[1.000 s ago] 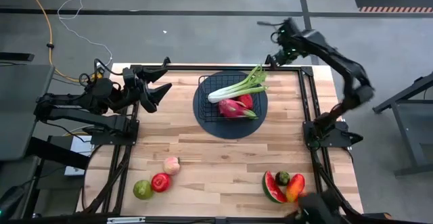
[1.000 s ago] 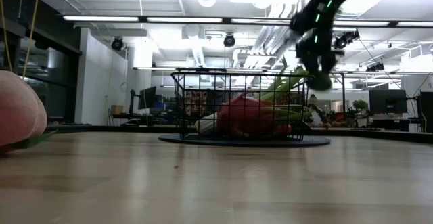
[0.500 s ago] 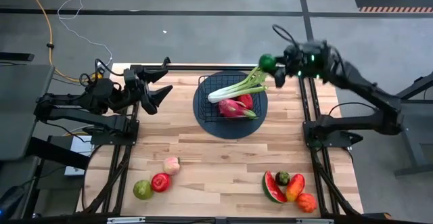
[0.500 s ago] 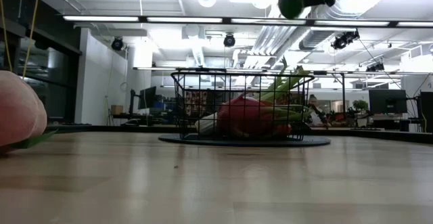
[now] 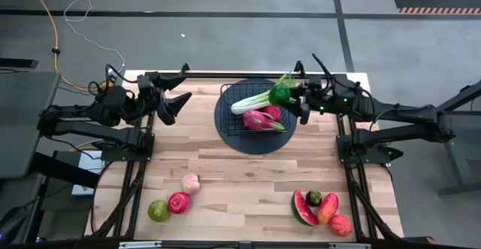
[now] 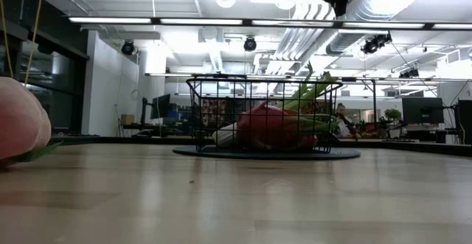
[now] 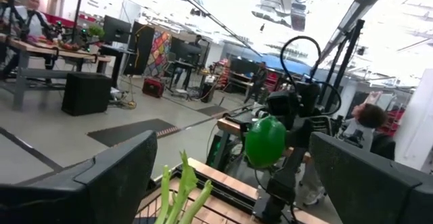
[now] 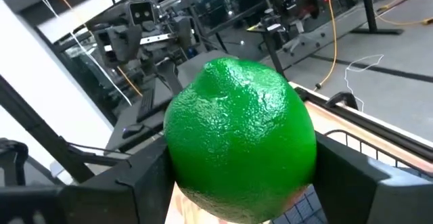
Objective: Build produce basket
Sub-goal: Put the lime into the wire basket
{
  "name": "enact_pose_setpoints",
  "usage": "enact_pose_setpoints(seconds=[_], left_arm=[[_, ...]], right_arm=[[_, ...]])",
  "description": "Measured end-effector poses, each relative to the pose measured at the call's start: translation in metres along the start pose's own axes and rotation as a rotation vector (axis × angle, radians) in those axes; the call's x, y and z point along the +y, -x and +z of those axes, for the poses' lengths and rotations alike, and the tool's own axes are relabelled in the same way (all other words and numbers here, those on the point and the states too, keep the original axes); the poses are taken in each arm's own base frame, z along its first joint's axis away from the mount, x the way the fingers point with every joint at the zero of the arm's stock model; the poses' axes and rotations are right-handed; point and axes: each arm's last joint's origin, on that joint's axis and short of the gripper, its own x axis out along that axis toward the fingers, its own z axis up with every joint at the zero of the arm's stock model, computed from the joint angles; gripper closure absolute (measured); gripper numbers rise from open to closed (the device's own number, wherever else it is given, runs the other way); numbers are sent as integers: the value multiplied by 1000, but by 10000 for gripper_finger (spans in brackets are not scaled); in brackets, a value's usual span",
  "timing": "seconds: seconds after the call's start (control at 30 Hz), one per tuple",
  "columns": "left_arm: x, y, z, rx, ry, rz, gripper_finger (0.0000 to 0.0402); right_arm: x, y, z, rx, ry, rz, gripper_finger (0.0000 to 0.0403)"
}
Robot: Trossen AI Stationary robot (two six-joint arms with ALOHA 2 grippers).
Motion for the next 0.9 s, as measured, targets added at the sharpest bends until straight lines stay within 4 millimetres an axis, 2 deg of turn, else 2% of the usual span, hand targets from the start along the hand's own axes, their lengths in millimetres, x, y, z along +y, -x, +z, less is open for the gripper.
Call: enact_pose_setpoints(seconds=[0.13,0.23,0.43,0.53,0.67,0.8,0.9], left_arm=[[0,0,0,3,24,-16,28],[1,-1,0,2,25,-16,28],[1,-1,0,1,24,-8,28],[1,-1,0,1,24,-8,28],[1,-1,0,-1,19,-2,28],[1,0,0,-3,16,5,28],[1,-1,0,-2,16,5,28]], right_arm=[[4,0,10,-25,1,5,132],[6,-10,17,41,2,-79,132],[1,-66,12,262,114,-206,127],[-7,-98,-3,345,118,-239,123],[-23,-133,-35,439,105,-280,122],[-39,-159,-67,492,29,-325,121],[-46,-171,-81,490,-61,-344,121]])
